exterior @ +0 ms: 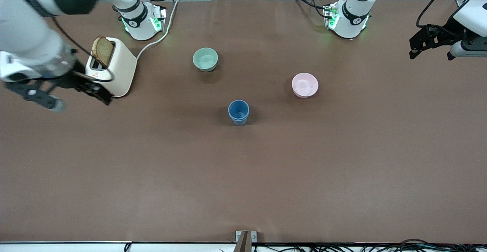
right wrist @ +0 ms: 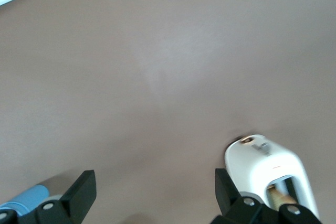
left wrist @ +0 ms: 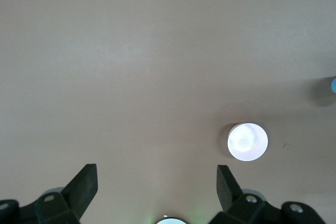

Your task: Stack blue cups with both arms

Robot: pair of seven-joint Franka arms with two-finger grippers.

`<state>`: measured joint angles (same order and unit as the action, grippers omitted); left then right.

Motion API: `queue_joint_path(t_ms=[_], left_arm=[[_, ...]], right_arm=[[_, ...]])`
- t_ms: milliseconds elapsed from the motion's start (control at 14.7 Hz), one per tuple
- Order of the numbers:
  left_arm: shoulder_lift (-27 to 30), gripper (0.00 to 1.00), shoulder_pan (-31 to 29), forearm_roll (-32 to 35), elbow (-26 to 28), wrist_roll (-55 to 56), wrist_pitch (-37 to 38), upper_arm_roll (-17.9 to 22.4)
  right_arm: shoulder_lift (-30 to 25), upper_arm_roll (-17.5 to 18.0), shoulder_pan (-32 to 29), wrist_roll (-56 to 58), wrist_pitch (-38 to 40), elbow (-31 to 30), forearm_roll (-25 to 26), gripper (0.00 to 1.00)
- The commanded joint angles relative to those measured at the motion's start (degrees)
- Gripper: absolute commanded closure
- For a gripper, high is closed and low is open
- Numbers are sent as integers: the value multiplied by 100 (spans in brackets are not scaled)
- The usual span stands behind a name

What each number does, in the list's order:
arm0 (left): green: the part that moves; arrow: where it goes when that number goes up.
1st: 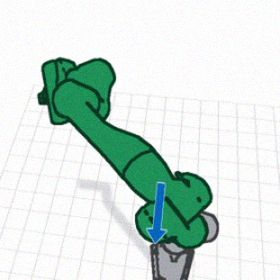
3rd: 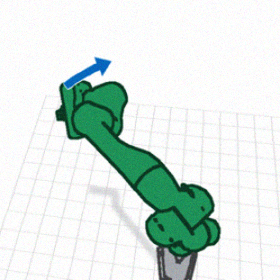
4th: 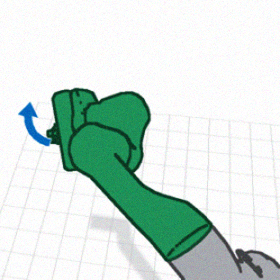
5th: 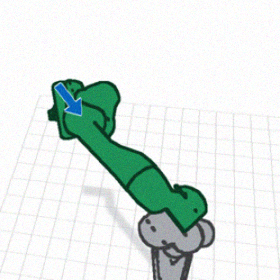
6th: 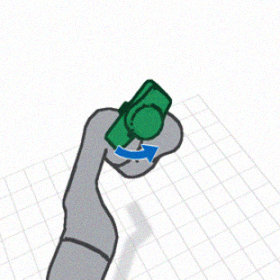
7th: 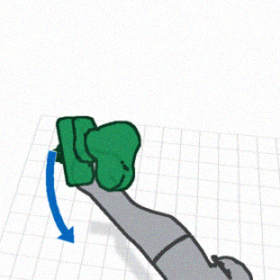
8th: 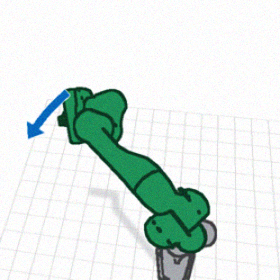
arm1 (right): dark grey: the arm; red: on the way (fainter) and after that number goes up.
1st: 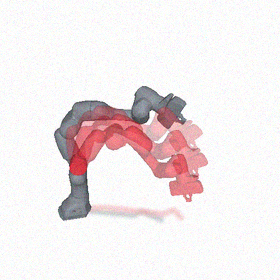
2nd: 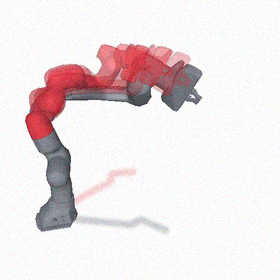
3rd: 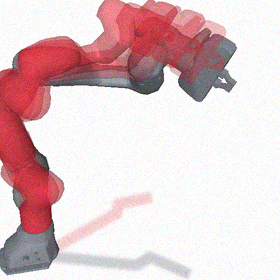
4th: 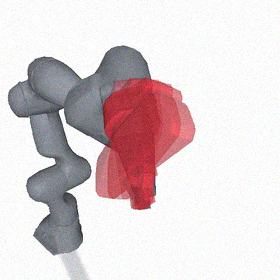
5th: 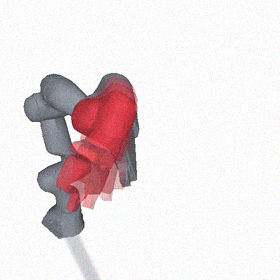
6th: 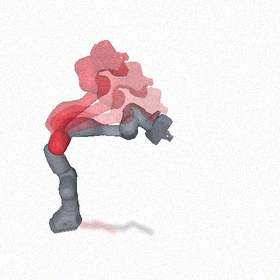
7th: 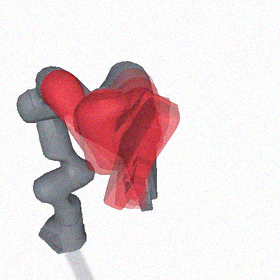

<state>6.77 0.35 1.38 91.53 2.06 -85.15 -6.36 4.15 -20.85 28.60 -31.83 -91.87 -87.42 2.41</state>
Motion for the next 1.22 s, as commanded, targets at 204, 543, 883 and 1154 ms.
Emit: queue_joint_path(t_ms=[204, 543, 883, 1154], left_arm=[[-27, 0, 71, -42, -74, -74, 86, 12], [-44, 0, 71, -24, -91, -57, 86, 12], [-194, 0, 62, 11, -381, -48, 86, 21], [-194, 0, 88, 20, -382, -48, 86, 21]], right_arm=[[-722, 2404, -3783, 2002, 749, -47, -152, 0], [-670, 1681, -3476, 2673, 671, -47, -224, 0], [-670, 1734, -3449, 2682, 600, -47, -241, 0], [-688, 1734, -3405, 2726, 697, -38, -206, 0]])
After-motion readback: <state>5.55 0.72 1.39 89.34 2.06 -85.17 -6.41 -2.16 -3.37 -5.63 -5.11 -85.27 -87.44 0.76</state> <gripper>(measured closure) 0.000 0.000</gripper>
